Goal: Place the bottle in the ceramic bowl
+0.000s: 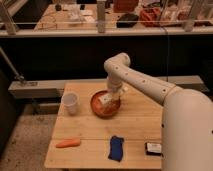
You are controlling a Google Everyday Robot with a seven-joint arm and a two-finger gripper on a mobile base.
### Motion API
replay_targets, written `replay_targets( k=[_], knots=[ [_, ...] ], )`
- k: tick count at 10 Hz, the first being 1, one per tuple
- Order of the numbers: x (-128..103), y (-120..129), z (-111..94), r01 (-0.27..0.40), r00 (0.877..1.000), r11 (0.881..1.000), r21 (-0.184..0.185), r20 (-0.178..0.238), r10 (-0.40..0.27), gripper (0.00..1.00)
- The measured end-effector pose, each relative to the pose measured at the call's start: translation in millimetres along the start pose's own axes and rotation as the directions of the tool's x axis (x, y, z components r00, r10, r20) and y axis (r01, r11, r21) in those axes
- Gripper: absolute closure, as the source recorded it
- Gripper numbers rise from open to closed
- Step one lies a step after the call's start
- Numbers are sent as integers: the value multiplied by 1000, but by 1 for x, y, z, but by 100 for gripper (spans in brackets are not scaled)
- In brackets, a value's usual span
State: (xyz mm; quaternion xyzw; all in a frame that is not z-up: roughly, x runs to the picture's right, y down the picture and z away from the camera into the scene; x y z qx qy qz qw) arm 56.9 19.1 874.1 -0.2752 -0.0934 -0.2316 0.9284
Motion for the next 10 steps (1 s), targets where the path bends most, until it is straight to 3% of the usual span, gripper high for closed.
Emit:
replay_targets(
  k=[10],
  knots=[
    [0,-4,-4,35,999,999,4,-2,-35,54]
  ],
)
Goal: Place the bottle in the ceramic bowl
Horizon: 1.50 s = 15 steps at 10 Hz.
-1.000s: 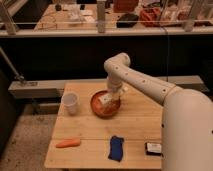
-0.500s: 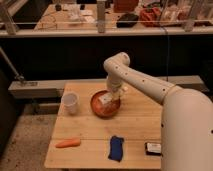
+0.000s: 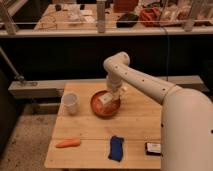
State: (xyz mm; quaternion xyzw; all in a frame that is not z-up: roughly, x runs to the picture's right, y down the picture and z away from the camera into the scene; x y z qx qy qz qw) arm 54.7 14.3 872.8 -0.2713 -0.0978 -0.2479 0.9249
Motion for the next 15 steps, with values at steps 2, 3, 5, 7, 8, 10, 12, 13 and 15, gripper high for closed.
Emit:
replay_targets(
  k=[2,3,5,7,8,10,12,13,15],
  knots=[
    [0,-1,-1,4,1000,1000,1,1,-4,54],
    [0,-1,-1,7,1000,1000,2,1,-7,54],
    [0,-2,-1,13,1000,1000,2,1,-13,54],
    [1,-2,-2,17,1000,1000,2,1,-17,57],
    [1,-2,-2,20,1000,1000,2,2,-20,63],
    [1,-2,-2,25,1000,1000,2,3,-25,64],
    [0,-2,-2,30,1000,1000,2,3,-30,64],
    [0,-3,-2,32,999,999,2,3,-32,64],
    [0,-2,-2,36,999,999,1,4,-36,64]
  ],
)
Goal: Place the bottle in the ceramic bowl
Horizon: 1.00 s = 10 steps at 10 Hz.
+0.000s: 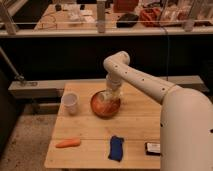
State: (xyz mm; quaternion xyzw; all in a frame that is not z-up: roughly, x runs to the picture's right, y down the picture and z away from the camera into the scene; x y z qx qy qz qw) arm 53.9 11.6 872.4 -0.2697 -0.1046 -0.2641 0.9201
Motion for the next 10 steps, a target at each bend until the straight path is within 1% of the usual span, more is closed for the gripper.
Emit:
replay_targets(
  k=[5,6,7,10],
  knots=[
    [0,-1,-1,11,1000,1000,0,1,-11,63],
    [0,-1,-1,13,1000,1000,1,1,-13,59],
    [0,-1,-1,15,1000,1000,0,2,-15,56],
    [0,0,0,21,1000,1000,-1,3,-21,56]
  ],
)
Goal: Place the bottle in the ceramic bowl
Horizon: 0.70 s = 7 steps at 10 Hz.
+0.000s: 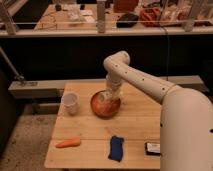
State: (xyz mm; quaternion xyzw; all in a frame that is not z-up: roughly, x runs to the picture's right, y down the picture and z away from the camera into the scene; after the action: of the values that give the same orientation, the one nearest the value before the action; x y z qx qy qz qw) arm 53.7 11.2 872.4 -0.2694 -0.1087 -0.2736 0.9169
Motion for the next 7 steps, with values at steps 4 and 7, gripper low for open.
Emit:
replay_targets(
  k=[4,7],
  knots=[
    [0,0,0,11,1000,1000,0,1,-11,56],
    [0,-1,0,17,1000,1000,-1,2,-17,56]
  ],
)
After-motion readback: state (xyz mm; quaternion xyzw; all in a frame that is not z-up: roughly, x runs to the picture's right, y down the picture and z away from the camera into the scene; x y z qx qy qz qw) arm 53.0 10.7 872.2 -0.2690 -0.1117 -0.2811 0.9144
